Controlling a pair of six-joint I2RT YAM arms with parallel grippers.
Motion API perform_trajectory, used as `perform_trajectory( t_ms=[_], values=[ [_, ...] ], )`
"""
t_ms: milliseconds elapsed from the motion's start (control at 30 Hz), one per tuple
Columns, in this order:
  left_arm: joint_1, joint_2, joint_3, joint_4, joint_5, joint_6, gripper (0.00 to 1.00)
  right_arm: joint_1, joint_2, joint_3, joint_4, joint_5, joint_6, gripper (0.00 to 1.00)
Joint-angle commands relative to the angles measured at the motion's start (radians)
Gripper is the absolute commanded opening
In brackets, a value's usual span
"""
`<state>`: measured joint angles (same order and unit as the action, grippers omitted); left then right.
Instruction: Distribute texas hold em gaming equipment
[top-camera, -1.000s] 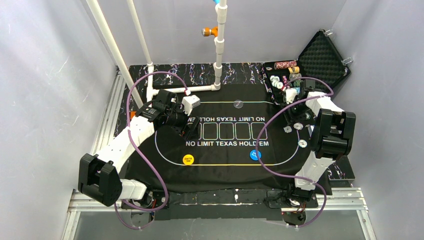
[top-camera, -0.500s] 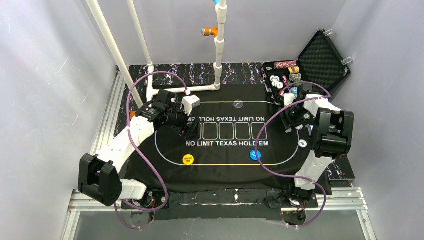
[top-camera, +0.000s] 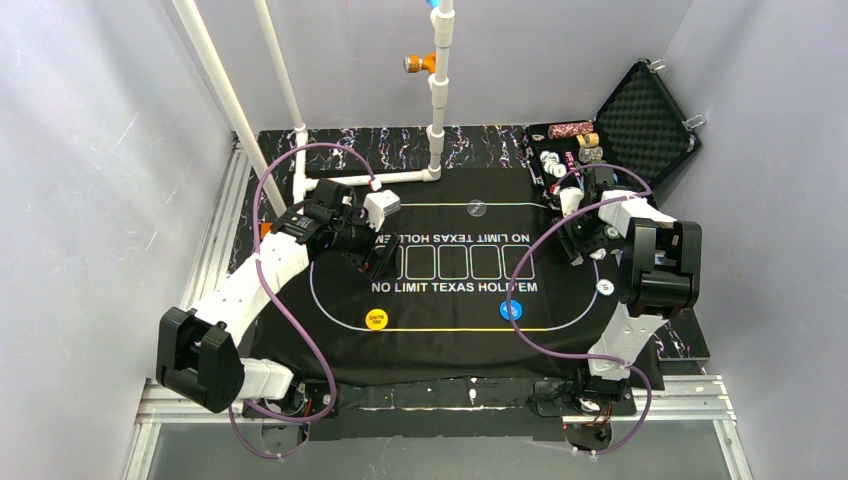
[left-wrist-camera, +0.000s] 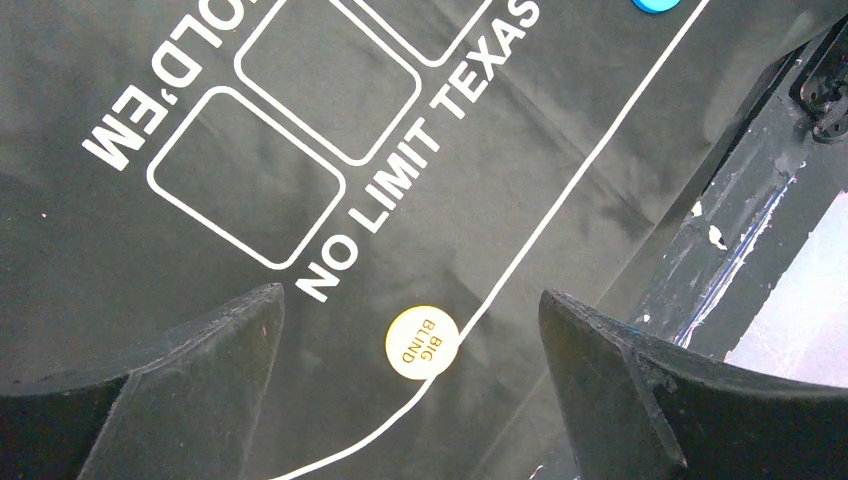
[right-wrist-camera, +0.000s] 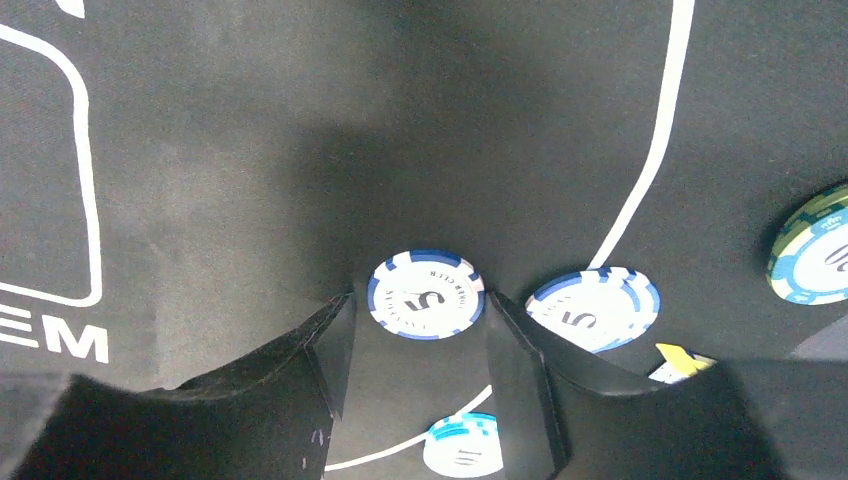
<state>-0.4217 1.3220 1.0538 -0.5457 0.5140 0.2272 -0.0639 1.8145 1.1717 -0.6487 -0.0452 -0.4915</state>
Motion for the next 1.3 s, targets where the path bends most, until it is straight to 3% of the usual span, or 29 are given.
perform_trajectory(
  t_ms=[0, 300, 733, 1033, 1267],
  values=[
    [0.004, -0.015, -0.008, 0.0, 0.013, 0.005, 0.98, 0.006, 0.038, -0.051, 0.03, -0.003, 0.018, 0.55],
    [0.004, -0.011, -0.006, 0.0, 0.016, 0.004, 0.98, 0.006, -0.001, -0.015, -0.012, -0.023, 0.022, 0.42],
    [0.007, -0.006, -0.001, -0.003, 0.026, -0.002, 0.98, 0.148, -0.108, 0.124, -0.118, -0.07, 0.05, 0.41],
    [0.027, 0.002, 0.01, -0.009, 0.064, -0.014, 0.98, 0.317, 0.022, 0.316, -0.121, -0.099, 0.101, 0.41],
    [0.043, 0.008, 0.014, -0.018, 0.074, -0.013, 0.98, 0.359, 0.201, 0.524, -0.111, -0.089, 0.122, 0.41]
  ],
)
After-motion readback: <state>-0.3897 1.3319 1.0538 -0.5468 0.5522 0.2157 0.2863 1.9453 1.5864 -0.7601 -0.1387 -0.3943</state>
